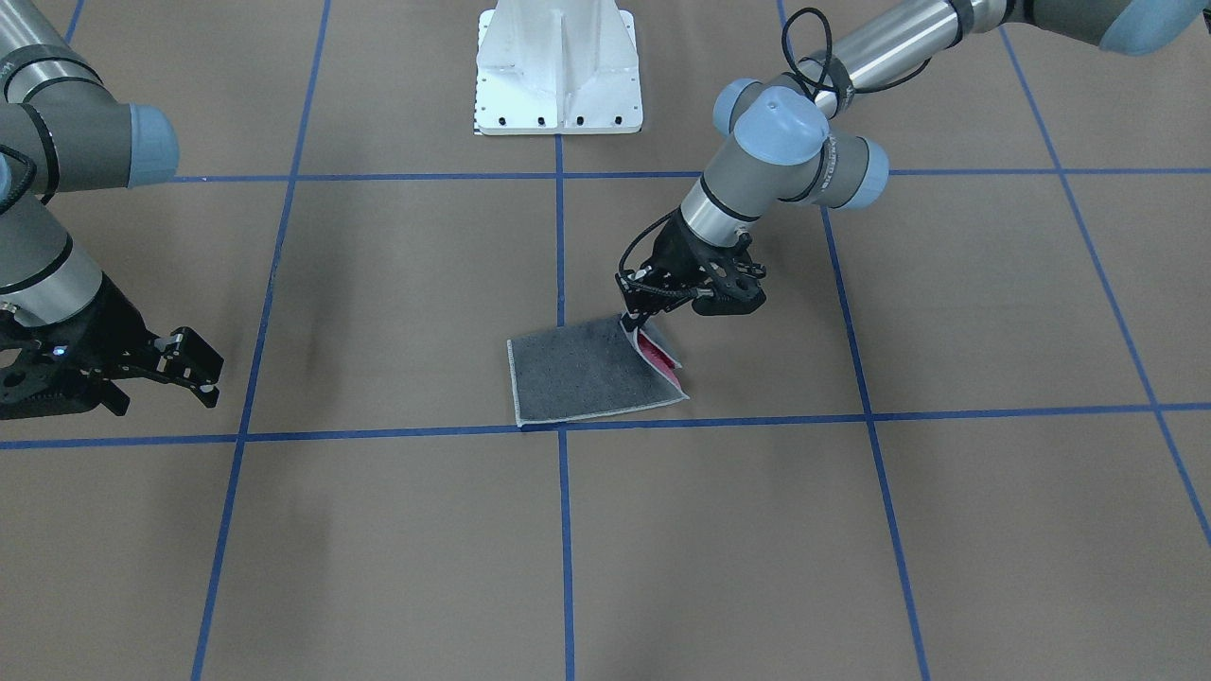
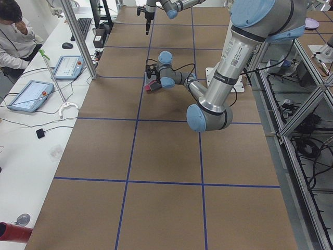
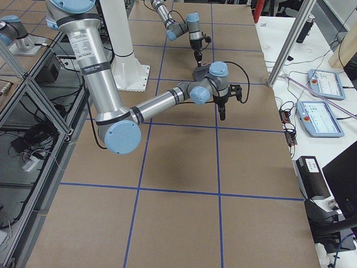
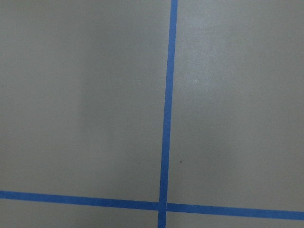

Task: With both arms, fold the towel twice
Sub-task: 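Lift and fold the grasped end over toward the other end with the left gripper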

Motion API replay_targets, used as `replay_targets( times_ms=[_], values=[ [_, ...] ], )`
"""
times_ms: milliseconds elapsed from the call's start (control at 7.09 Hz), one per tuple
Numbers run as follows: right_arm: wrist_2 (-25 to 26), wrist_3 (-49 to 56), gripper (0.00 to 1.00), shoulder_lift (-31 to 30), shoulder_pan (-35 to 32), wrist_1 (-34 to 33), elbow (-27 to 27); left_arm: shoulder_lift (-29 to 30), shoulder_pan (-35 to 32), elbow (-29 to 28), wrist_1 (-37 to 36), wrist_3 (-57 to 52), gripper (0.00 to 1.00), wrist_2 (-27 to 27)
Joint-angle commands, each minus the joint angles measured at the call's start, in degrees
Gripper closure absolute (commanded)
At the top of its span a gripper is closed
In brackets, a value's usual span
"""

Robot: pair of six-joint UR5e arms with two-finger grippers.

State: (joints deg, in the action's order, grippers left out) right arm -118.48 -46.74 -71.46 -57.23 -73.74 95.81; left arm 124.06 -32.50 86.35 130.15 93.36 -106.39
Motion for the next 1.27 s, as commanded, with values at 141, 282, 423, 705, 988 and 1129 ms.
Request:
replay_targets(
  times_ms=[141, 282, 423, 705, 988, 1129],
  values=[
    [0.0, -0.28, 0.0, -0.17, -0.07, 0.0, -0.01, 7.49, 0.86, -5.21, -2.27, -0.02, 1.0, 1.8],
    [0.0, -0.28, 0.0, -0.17, -0.07, 0.0, -0.01, 8.91, 1.03, -6.18, -2.27, 0.07, 1.0, 1.8],
    [0.0, -0.37, 0.0, -0.17, -0.07, 0.0, -0.01, 9.7, 1.12, -6.45, -2.27, 0.07, 1.0, 1.8],
    [0.0, -0.37, 0.0, -0.17, -0.07, 0.0, -0.01, 11.63, 1.21, -8.47, -2.27, -0.02, 1.0, 1.8],
    [0.0, -0.37, 0.0, -0.17, -0.07, 0.0, 0.08, 12.26, 1.47, -9.18, -2.27, -0.11, 1.0, 1.89],
    [0.0, -0.37, 0.0, -0.17, -0.07, 0.0, -0.01, 12.26, 1.73, -9.18, -2.18, -0.46, 1.0, 1.89]
  ],
)
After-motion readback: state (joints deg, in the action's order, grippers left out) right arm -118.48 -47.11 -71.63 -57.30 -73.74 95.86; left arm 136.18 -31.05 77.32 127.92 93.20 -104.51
